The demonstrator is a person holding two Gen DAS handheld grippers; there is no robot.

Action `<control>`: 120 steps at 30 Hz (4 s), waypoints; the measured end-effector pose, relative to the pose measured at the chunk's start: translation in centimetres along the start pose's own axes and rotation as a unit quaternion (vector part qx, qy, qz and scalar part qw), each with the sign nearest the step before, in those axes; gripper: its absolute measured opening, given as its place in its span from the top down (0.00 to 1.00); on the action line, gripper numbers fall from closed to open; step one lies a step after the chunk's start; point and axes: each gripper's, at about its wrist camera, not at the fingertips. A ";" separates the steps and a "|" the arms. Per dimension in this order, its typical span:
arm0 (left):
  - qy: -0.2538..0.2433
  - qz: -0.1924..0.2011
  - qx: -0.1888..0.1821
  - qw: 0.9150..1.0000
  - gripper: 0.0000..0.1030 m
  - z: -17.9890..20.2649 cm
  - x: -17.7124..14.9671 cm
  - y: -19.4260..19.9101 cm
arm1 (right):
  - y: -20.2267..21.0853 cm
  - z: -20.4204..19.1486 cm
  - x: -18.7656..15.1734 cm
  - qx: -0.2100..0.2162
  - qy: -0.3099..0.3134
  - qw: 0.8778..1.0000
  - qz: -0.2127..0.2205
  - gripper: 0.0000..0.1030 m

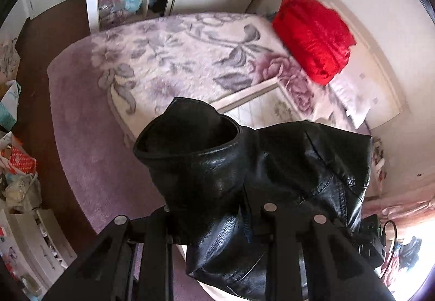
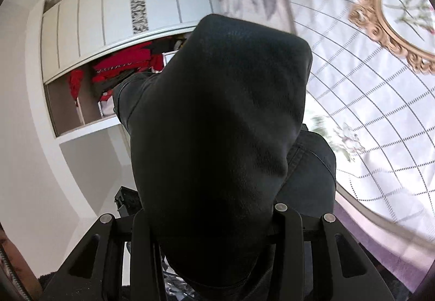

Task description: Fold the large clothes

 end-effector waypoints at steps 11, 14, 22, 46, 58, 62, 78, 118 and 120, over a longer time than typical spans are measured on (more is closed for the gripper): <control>-0.018 0.022 -0.069 0.997 0.78 7.4 3.7 -0.7 | 4.3 -5.4 1.2 0.013 0.034 0.998 0.046 0.58; -0.021 0.014 -0.097 0.995 0.78 11.8 4.3 -3.9 | 8.2 -6.7 3.7 -0.003 0.059 0.996 0.072 0.58; -0.040 0.028 -0.173 0.984 0.78 27.0 6.1 -17.7 | 19.2 -6.4 17.1 -0.035 0.114 0.987 0.106 0.58; -0.130 -0.029 -0.106 0.985 0.77 38.2 5.9 -35.6 | 27.9 6.3 41.3 -0.086 0.023 0.981 0.173 0.54; -0.119 0.051 -0.152 0.980 0.77 36.6 10.3 -26.3 | 24.7 1.7 37.6 0.050 0.014 0.988 0.144 0.57; -0.129 0.003 -0.103 0.986 0.78 37.0 8.5 -32.8 | 24.4 6.6 40.8 0.020 -0.036 0.992 0.123 0.56; -0.198 0.002 -0.036 0.979 0.00 37.2 5.7 -35.1 | 22.5 2.6 39.8 -0.335 0.089 0.927 0.140 0.11; -0.419 0.133 -0.077 0.895 0.00 20.8 0.8 19.8 | 2.6 -37.7 -28.7 -0.627 0.223 0.585 0.464 0.01; -0.416 0.140 -0.082 0.895 0.00 20.2 0.9 21.3 | 2.3 -39.1 -30.9 -0.624 0.231 0.579 0.471 0.01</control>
Point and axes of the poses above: each gripper's, at about its wrist camera, not at the fingertips, and y roughly against the way its jaws point, z to its right, x to its top, and after that the axes turned 4 degrees about x, right-handed
